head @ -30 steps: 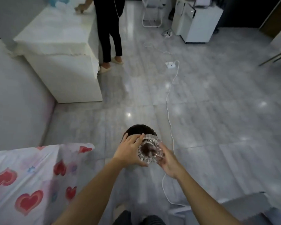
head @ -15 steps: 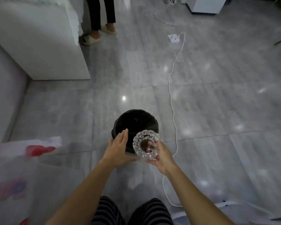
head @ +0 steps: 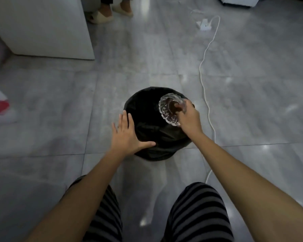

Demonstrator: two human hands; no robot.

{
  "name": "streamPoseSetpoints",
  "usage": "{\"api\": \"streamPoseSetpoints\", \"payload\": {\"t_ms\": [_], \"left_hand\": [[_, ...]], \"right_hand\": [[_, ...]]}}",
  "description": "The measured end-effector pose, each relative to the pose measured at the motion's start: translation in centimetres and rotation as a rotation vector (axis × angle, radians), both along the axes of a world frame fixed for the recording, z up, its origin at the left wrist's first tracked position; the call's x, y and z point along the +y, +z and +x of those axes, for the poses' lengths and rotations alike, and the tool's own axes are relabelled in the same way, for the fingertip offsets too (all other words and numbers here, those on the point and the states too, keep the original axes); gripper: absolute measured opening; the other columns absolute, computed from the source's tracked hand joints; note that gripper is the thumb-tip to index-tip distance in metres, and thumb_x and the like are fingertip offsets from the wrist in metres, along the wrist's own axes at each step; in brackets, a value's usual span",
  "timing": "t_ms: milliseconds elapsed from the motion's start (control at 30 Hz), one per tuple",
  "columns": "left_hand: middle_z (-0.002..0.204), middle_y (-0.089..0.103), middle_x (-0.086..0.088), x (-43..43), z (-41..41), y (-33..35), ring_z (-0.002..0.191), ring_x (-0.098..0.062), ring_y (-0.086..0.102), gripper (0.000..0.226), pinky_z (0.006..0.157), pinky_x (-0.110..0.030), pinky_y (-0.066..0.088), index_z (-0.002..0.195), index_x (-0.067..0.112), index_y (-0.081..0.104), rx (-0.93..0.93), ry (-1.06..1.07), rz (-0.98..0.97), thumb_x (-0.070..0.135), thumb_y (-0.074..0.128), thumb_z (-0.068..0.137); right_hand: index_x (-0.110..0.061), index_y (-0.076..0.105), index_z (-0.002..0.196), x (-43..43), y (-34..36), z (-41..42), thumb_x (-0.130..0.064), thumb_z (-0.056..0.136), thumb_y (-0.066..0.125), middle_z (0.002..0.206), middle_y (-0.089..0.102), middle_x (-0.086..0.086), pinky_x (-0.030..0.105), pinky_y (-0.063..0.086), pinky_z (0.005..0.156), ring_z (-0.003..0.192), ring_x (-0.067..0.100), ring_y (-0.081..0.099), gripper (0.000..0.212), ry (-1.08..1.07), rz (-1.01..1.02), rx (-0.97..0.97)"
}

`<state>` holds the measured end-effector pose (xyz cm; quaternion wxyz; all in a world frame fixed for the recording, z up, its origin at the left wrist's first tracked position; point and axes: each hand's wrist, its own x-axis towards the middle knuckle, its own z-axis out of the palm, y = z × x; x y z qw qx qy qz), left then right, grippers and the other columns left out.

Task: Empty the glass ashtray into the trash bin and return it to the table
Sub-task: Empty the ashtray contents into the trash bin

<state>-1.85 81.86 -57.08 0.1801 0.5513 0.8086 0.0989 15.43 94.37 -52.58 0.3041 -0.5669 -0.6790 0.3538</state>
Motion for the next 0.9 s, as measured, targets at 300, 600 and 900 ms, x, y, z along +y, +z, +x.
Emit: {"api": "streamPoseSetpoints", "payload": {"t_ms": [300, 600, 900], "left_hand": [[0.157, -0.025, -0.019, 0.5, -0.6, 1.6, 0.145, -0.03, -0.024, 0.143, 0.119, -0.054, -0.006, 0.148, 0.006, -0.018, 0.106, -0.118, -0.187, 0.092, 0.047, 0.054], [0.157, -0.024, -0.019, 0.7, 0.9, 1.5, 0.146, -0.03, -0.022, 0.145, 0.119, -0.052, -0.007, 0.148, 0.005, -0.019, 0.113, -0.064, -0.188, 0.093, 0.046, 0.052], [0.158, -0.022, -0.017, 0.9, 1.2, 1.8, 0.146, -0.029, -0.02, 0.145, 0.119, -0.051, -0.007, 0.149, 0.005, -0.015, 0.133, -0.053, -0.197, 0.094, 0.045, 0.051]], "right_hand": [[-0.005, 0.064, 0.112, -1.0, 0.5, 0.0, 0.002, 0.082, 0.064, 0.096, 0.073, 0.011, 0.036, 0.058, 0.052, 0.077, 0.03, 0.071, 0.032, 0.291, 0.862, -0.531], [-0.017, 0.062, 0.098, -1.3, -2.2, 3.6, -0.008, 0.094, 0.049, 0.083, 0.068, -0.002, 0.028, 0.052, 0.041, 0.065, 0.019, 0.066, 0.016, 0.627, 1.228, -0.864], [-0.017, 0.058, 0.102, -1.9, -3.1, 6.8, -0.003, 0.097, 0.039, 0.087, 0.07, -0.001, 0.03, 0.052, 0.04, 0.065, 0.02, 0.064, 0.024, 0.711, 1.193, -0.88]]}}
